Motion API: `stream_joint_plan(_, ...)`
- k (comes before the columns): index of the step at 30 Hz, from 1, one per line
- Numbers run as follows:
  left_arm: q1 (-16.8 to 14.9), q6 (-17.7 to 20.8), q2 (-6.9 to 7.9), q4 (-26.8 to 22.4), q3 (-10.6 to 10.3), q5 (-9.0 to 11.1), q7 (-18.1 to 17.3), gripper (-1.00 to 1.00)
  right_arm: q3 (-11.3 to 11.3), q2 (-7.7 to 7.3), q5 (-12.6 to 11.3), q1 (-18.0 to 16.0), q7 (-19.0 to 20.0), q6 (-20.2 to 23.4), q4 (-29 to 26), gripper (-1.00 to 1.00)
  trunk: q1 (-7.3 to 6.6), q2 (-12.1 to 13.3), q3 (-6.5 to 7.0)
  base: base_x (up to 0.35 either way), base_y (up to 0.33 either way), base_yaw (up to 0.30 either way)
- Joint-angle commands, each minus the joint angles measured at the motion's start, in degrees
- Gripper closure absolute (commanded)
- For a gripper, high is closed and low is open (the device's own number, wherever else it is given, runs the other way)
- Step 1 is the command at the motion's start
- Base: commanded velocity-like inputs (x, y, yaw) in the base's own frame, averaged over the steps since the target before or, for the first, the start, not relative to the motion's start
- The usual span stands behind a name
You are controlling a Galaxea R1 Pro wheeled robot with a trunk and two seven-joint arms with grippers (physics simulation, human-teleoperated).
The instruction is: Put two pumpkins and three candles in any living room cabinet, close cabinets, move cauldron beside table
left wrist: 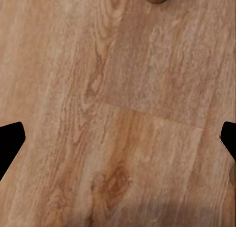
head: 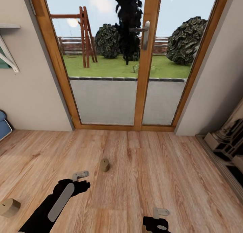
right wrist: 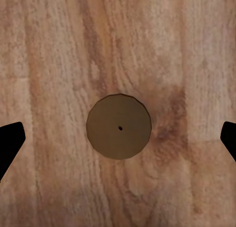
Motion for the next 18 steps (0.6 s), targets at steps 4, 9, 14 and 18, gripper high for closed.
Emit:
stream_joint_plan(4, 0.3, 0.2, 0.54, -5.6, 0.0, 0.8, 0.4, -1.0, 0.4, -0.03, -0.9, 0.0, -0.2, -1.3, -0.1, -1.0, 0.88, -1.6, -0.77, 0.0, 0.0, 0.0)
stream_joint_plan(9, 2.8, 3.9, 0.77, -16.5, 0.2, 1.8, 0.4, -1.0, 0.4, -0.02, -0.9, 0.0, -0.2, -1.5, -0.1, -1.0, 1.97, -3.6, -1.67, 0.0, 0.0, 0.0)
stream_joint_plan(14, 4.6, 11.1, 0.88, -21.5, 3.8, 10.8, 0.3, -1.0, 0.5, 0.01, -0.5, 0.0, -0.2, -1.6, -0.1, -1.0, 3.07, -5.7, -2.57, 0.0, 0.0, 0.0)
stream_joint_plan(18, 4.7, 12.1, 0.97, -21.8, 4.9, 13.3, 0.3, -1.0, 0.5, 0.01, -0.6, 0.0, -0.2, -1.6, -0.1, -1.0, 3.95, -7.3, -3.29, 0.0, 0.0, 0.0)
